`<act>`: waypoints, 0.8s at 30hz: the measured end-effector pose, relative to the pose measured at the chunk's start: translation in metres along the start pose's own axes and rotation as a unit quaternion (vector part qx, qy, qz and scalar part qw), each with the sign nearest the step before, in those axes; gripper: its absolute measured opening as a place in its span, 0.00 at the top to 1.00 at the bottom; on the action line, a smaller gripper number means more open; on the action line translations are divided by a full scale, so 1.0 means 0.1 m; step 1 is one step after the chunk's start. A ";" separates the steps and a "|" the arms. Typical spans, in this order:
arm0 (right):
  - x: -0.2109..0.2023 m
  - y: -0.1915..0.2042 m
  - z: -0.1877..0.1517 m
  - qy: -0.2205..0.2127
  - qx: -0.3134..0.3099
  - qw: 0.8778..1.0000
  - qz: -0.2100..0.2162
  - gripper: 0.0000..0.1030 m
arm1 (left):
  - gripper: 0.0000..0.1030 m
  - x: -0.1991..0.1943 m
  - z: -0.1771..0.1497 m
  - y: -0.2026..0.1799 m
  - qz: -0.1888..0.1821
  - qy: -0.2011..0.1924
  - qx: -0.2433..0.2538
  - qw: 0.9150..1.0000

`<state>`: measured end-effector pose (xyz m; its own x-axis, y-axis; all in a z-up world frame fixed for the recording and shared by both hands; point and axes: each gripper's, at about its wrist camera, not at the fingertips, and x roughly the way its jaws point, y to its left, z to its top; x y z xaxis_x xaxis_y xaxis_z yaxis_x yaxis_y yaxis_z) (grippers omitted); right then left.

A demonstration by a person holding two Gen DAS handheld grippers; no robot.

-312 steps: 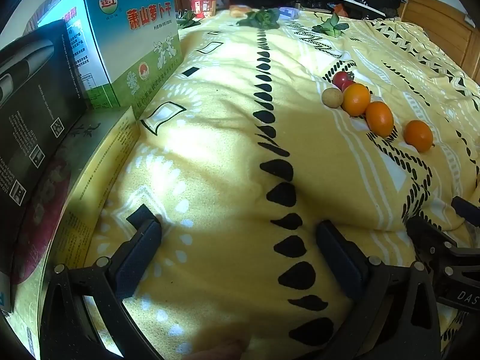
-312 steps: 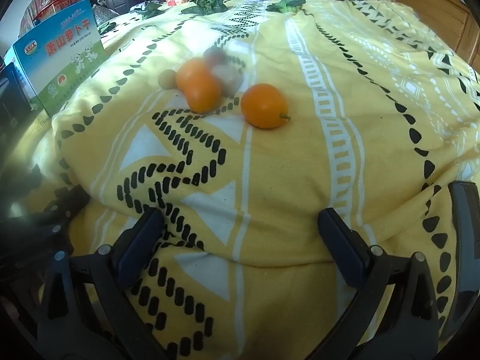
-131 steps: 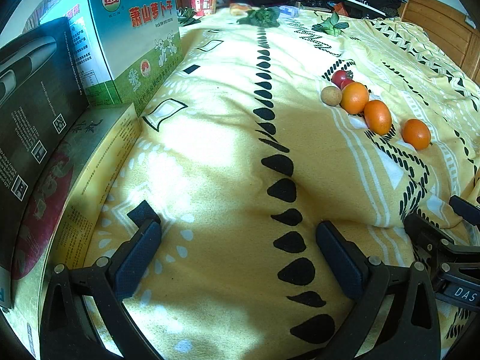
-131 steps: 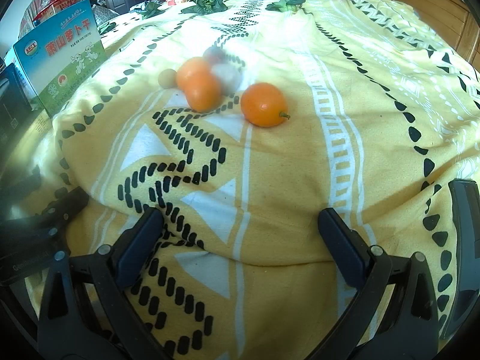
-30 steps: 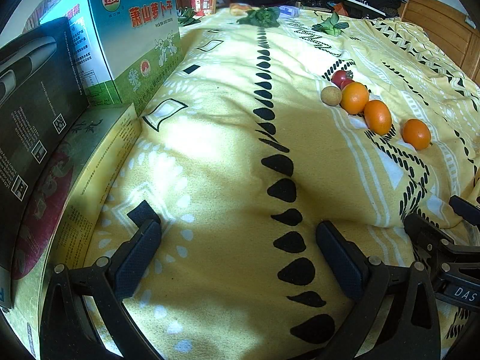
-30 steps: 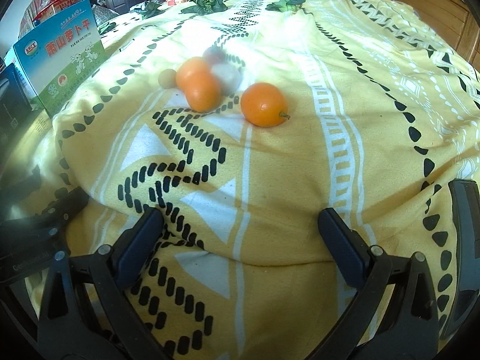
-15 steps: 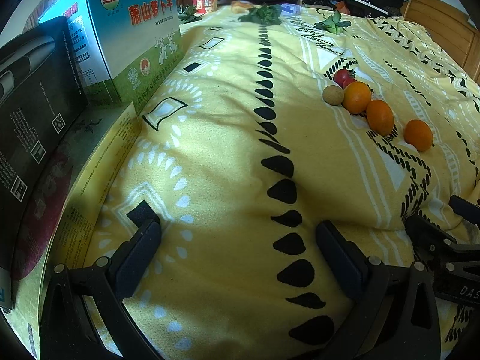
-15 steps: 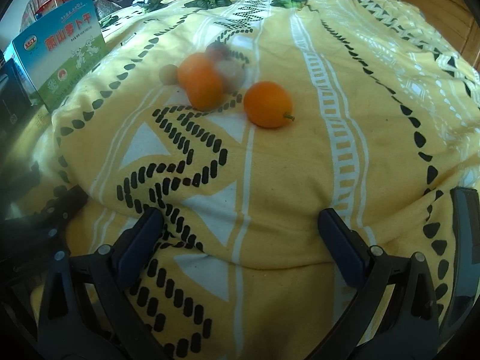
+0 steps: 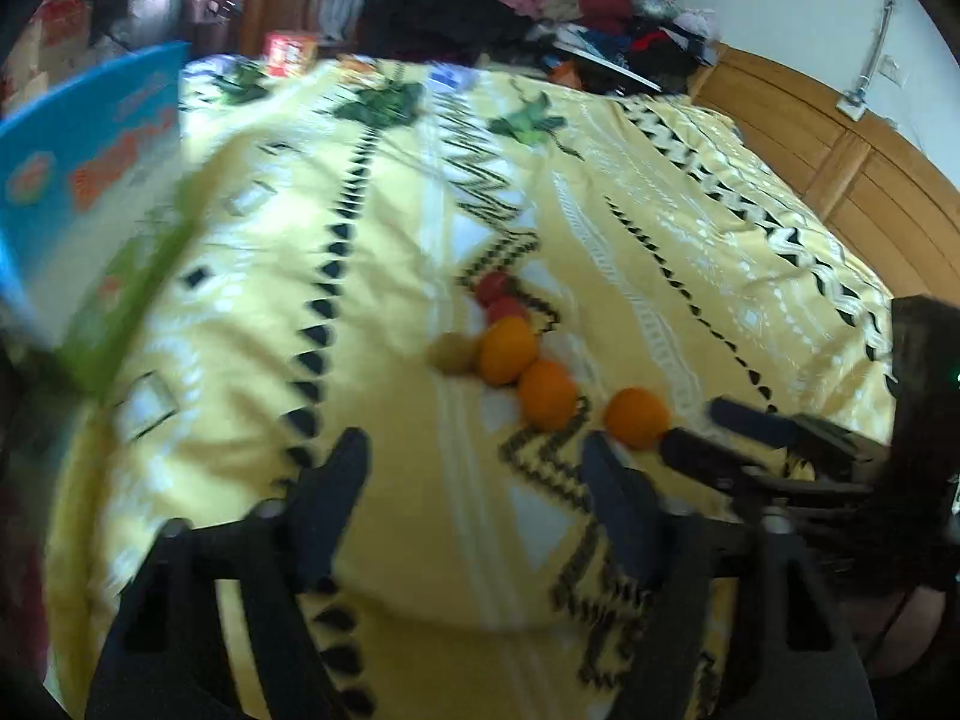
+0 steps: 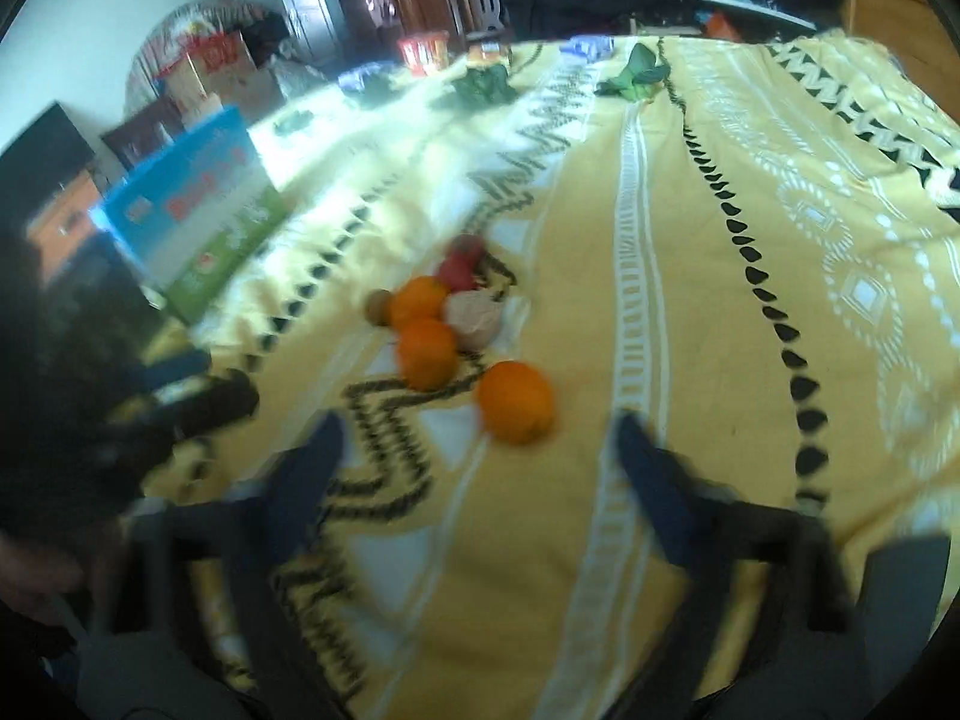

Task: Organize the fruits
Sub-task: 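Reach both tools to the fruit row and grasp an orange each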

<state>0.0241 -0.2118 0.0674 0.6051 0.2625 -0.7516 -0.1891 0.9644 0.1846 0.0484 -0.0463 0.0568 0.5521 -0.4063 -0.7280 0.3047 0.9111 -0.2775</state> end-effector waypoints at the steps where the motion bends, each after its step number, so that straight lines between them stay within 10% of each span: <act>1: 0.09 -0.04 0.01 0.011 0.000 1.000 -0.002 0.50 | 0.43 0.12 0.04 -0.02 -0.010 0.012 -0.001 1.000; 15: 0.41 -0.13 -0.04 0.034 -0.017 0.999 0.014 0.49 | 0.43 0.83 0.20 -0.15 -0.055 0.061 -0.018 0.996; 24: 0.45 -0.20 -0.03 0.026 0.004 1.000 0.013 0.65 | 0.68 0.94 0.15 -0.12 -0.074 0.057 -0.030 0.995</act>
<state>0.0533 -0.2191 0.0280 0.5584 0.2855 -0.7789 -0.1975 0.9577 0.2094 0.1087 -0.0966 0.0009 0.4121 -0.5299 -0.7412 0.3275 0.8453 -0.4222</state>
